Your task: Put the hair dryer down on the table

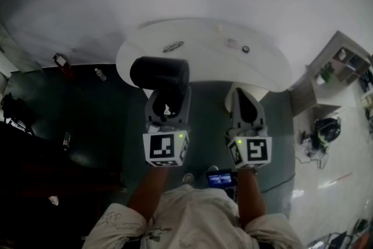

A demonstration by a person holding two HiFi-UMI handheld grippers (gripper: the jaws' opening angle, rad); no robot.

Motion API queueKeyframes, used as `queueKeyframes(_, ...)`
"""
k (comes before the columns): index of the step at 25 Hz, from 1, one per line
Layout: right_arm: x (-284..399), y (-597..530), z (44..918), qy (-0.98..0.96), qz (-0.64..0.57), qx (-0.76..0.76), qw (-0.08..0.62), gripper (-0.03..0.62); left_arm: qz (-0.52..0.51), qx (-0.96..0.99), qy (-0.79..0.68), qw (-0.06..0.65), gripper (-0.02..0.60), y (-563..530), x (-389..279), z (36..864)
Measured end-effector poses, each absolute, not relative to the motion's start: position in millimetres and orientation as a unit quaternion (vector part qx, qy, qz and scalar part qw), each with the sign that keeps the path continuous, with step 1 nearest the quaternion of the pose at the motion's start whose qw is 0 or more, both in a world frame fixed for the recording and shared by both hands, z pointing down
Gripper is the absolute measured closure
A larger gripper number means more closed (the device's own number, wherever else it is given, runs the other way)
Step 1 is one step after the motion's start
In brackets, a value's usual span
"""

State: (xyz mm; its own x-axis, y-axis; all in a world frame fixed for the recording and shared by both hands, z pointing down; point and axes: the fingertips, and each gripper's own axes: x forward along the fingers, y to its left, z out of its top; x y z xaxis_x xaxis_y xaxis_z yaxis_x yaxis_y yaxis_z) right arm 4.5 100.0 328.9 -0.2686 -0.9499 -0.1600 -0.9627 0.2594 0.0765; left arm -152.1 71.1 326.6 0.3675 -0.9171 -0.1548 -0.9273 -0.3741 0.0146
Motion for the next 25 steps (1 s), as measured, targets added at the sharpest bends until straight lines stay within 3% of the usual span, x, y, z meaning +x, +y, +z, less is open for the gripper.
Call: queueKeyframes(25, 141, -138, 338, 0.808, 0.059, -0.583, 0.055, 0.592, 0.055, -0.806, 0.588, 0.029, 0.359, -155, -24, 332)
